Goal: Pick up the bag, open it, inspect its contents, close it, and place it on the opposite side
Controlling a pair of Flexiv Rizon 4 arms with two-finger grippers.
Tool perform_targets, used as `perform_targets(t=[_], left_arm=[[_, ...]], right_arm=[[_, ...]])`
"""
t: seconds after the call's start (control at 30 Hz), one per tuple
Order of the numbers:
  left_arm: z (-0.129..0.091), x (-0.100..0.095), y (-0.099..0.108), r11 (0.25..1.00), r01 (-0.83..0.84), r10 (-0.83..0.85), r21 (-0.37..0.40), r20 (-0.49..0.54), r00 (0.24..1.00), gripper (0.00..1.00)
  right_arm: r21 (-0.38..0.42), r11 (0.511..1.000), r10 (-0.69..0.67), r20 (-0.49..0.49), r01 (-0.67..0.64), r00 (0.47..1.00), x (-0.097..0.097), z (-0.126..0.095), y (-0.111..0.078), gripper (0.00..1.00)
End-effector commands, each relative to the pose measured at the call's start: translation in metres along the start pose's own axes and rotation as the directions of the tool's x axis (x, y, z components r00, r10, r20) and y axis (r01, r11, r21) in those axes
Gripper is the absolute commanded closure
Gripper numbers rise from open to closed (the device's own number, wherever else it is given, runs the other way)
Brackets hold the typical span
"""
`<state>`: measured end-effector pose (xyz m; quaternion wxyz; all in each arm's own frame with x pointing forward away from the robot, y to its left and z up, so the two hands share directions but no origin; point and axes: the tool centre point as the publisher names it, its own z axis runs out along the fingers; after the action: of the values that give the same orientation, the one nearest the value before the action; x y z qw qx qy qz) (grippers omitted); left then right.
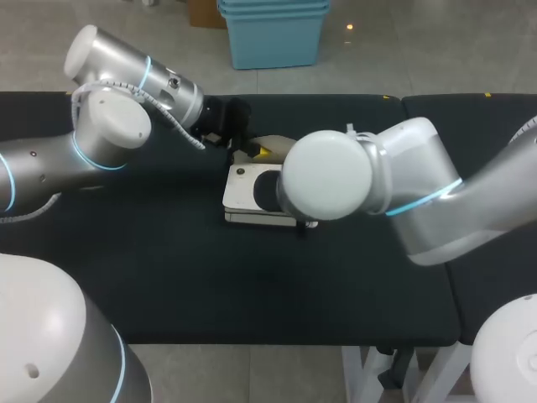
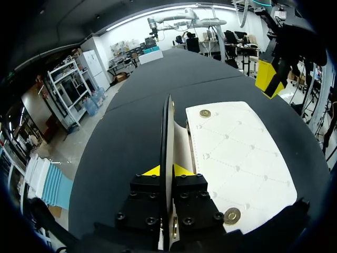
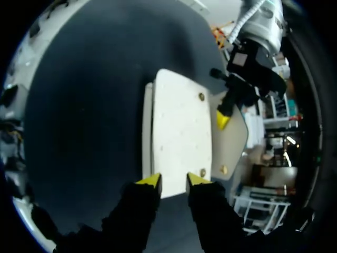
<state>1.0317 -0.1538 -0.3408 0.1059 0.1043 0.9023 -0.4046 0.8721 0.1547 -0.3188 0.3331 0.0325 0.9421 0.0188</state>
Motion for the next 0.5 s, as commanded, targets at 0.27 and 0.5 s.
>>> perform_targets(t=[0.27, 0.5], left_arm=[[0.003, -0.006, 0.005, 1.000, 0.028, -0.028, -0.006, -0.002, 1.000, 1.00], [0.004, -0.005, 0.007, 0.999, 0.037, -0.037, -0.009, -0.016, 0.999, 1.00]], right_arm=[[-0.003, 1.000, 0.020, 0.016, -0.020, 1.000, 0.023, -0.002, -0.001, 0.67], [-0.029, 1.000, 0.006, 0.068, -0.004, 0.998, 0.034, 0.019, 0.005, 0.68]])
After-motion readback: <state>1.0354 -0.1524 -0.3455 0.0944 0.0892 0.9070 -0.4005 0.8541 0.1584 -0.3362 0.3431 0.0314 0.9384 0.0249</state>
